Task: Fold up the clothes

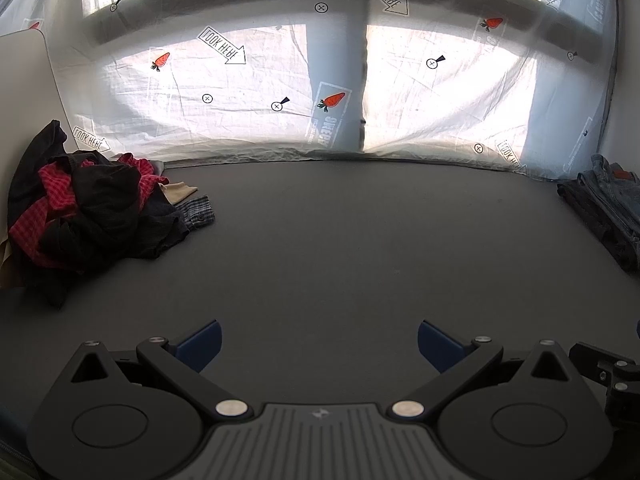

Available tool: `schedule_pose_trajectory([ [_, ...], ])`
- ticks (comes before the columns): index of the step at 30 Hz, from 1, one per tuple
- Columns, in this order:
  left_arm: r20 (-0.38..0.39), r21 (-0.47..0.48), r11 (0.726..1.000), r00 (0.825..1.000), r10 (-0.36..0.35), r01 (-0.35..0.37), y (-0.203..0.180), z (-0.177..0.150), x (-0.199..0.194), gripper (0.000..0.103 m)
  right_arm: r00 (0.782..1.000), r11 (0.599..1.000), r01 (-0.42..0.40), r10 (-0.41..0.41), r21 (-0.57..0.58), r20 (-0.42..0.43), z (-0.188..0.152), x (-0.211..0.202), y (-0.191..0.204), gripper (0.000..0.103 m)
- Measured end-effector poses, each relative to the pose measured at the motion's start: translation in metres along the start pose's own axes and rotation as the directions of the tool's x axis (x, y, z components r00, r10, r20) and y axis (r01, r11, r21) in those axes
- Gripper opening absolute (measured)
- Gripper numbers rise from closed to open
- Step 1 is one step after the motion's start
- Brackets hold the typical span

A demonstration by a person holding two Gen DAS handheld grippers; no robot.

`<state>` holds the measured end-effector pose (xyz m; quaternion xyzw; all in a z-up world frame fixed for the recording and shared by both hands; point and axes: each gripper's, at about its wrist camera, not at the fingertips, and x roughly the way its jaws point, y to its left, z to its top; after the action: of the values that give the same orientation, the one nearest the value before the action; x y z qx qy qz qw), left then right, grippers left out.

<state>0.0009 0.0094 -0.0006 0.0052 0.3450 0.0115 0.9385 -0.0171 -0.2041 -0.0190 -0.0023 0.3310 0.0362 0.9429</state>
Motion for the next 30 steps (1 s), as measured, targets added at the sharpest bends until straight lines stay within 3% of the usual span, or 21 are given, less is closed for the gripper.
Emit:
schedule_pose_trajectory([
  [30,-0.002,-0.005,1.0,1.0,-0.005,0.005,-0.013,-0.001,0.005,0.103,1.0,1.0,-0.001,0.001,0.011,-0.006,-0.002,0.004,-0.008,0.101],
])
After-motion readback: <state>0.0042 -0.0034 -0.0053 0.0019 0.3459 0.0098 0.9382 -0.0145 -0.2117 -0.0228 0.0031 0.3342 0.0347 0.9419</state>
